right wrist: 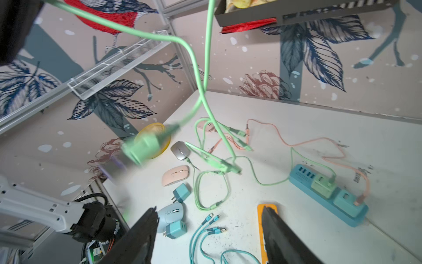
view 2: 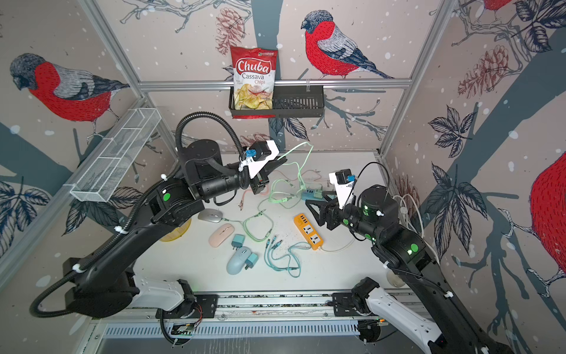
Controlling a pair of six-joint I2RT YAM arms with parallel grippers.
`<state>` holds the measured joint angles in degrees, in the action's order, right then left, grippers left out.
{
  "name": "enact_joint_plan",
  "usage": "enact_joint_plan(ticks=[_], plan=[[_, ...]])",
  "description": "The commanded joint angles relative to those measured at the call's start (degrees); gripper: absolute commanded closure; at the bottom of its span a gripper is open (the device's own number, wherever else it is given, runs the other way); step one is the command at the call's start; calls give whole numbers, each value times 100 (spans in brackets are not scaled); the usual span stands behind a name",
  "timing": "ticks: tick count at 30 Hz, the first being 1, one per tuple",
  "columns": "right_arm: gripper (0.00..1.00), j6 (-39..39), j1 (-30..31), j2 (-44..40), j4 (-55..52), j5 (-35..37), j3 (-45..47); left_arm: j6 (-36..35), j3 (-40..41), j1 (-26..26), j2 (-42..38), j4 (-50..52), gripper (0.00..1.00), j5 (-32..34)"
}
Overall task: Unplug the wireless mouse
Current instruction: Adjust the power cord.
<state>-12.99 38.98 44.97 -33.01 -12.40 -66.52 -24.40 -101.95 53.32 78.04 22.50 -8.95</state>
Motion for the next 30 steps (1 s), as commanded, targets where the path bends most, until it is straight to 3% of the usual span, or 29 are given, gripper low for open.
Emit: enact_joint_plan(ticks=[1, 4, 8, 11, 14, 17, 19, 21, 24, 30], plan=[[26, 323, 325, 390, 471, -77, -226, -106, -62, 3, -167, -127, 100, -56], [28, 360, 766, 892, 614, 57, -451, -307, -194, 3, -260, 71, 100, 389], [29, 410, 998, 1278, 768, 206, -726, -396, -62, 3, -617, 296, 100, 2022], [30, 420, 989, 1451, 820, 193, -885, -361, 706, 3, -1332, -205, 100, 3423], [31, 453, 997, 1633, 755, 115, -1024, -304, 1586, 3, -2311, -833, 100, 4017], [32, 526, 1001, 1834, 806, -607, -1030, -52, 2161, 3, -3189, -1202, 100, 3858], [31, 581, 1103, 2024, 916, -1478, -976, 91, 2189, 3, -3404, -1086, 100, 3497], [29, 705, 1433, 2204, 1069, -1873, -899, 228, 2132, 1, -3448, -989, 100, 3070], [25, 942, 2018, 2490, 1327, -1413, -809, 437, 2033, 3, -3392, -1067, 100, 2524], [24, 1013, 2327, 3109, 1587, -1001, -1028, 613, 1639, 3, -3008, -1063, 100, 1414]])
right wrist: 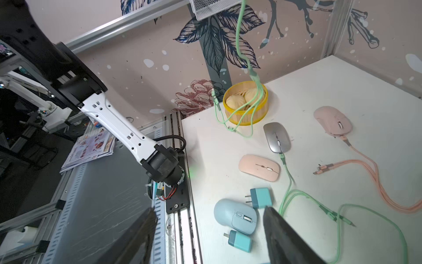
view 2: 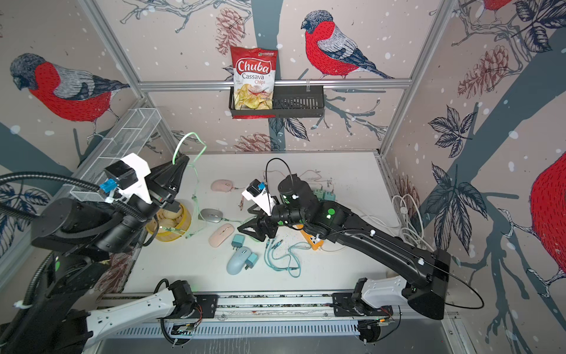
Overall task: Unplug the wireless mouse
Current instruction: Adjust the power cord.
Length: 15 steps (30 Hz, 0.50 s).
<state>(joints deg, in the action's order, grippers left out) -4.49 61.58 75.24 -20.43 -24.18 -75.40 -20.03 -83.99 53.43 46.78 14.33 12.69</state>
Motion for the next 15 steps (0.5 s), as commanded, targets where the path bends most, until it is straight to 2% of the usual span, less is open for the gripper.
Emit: enact_joint_plan(ticks=[1, 3, 10, 15], plan=[[24, 174, 65, 80, 295, 299, -175, 216, -183, -8, 175, -241, 100, -903], [24, 160, 36, -5, 294, 550, -149, 275, -103, -8, 208, -380, 100, -1165], [24, 77, -28, -174, 335, 766, 330, 486, 124, -8, 250, -981, 100, -1688], [25, -129, -171, -250, 458, 1434, 693, 588, -27, -8, 298, -1122, 100, -1961]])
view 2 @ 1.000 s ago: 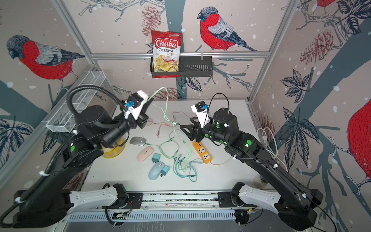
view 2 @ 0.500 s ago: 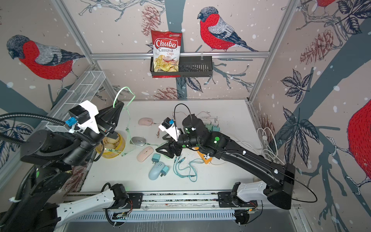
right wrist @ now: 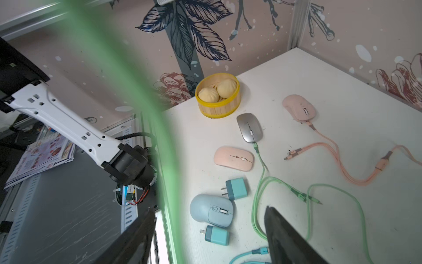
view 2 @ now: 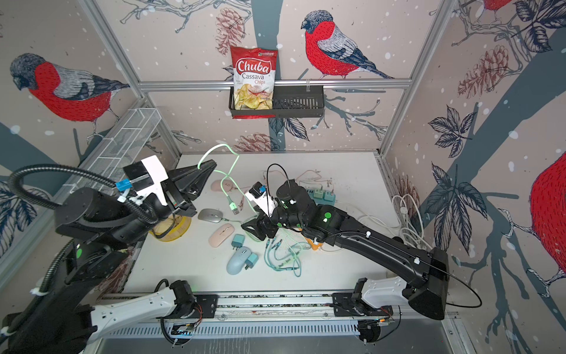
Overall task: Unplug the wireless mouse
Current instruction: Adjust the power cord.
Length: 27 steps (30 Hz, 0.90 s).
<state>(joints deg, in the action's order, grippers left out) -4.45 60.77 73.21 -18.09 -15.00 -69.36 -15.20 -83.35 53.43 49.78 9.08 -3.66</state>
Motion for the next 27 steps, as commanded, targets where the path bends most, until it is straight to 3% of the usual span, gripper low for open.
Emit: enact_joint_plan(ticks=[1, 4, 6, 7, 12, 16, 20, 27], plan=[[30, -179, -150, -64, 233, 579, 134, 114, -97, -8, -3, -610, 100, -352], [61, -328, -377, -115, 291, 608, 257, 131, -86, -8, -44, -612, 100, -342], [93, -461, -529, -363, 427, 582, 380, 123, -26, -8, -111, -594, 100, -317], [100, -488, -588, -444, 489, 486, 432, 102, 21, -8, -146, -571, 100, -271], [100, -695, -1173, -992, 937, -1057, 661, -143, 612, -8, -399, -399, 100, 334], [100, -863, -1439, -1354, 1247, -2094, 703, -172, 1327, -8, -539, -384, 100, 69], [100, -1061, -1475, -1484, 1506, -2584, 578, -91, 1957, -8, -436, -490, 100, -744], [96, -1419, -1506, -1675, 2006, -2952, 529, -97, 2303, -8, -270, -600, 100, -1092]])
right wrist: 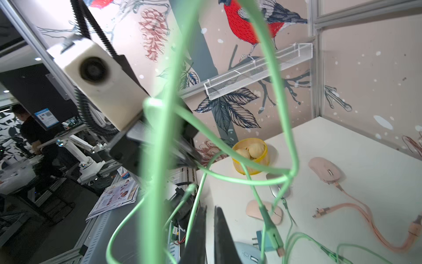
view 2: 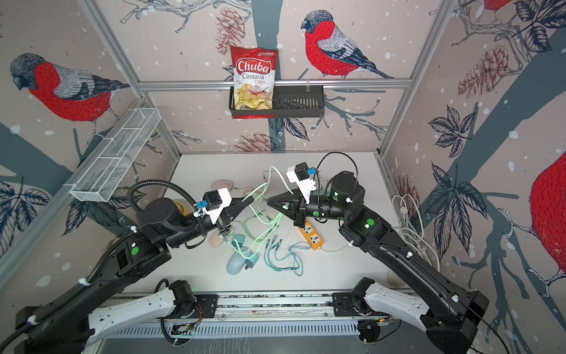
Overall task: Unplug the wireless mouse
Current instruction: Adjust the power cord.
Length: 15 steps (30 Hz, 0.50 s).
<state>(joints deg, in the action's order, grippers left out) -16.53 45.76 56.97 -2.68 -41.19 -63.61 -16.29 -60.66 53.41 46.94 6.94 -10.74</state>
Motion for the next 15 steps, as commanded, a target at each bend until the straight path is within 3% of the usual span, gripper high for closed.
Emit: enact_joint_plan(ticks=[1, 6, 12, 15], plan=[[95, -259, -3, -70, 541, -375, -33, 10, 29, -6, 61, -387, 100, -533], [89, -695, -1, -103, 1102, -563, 96, 53, -8, -6, 338, -394, 100, -1160], [76, -981, 6, -64, 1454, -574, 175, 108, 24, -6, 500, -509, 100, -1445], [75, -1014, 10, -23, 1454, -520, 174, 126, 34, -6, 498, -527, 100, -1560]])
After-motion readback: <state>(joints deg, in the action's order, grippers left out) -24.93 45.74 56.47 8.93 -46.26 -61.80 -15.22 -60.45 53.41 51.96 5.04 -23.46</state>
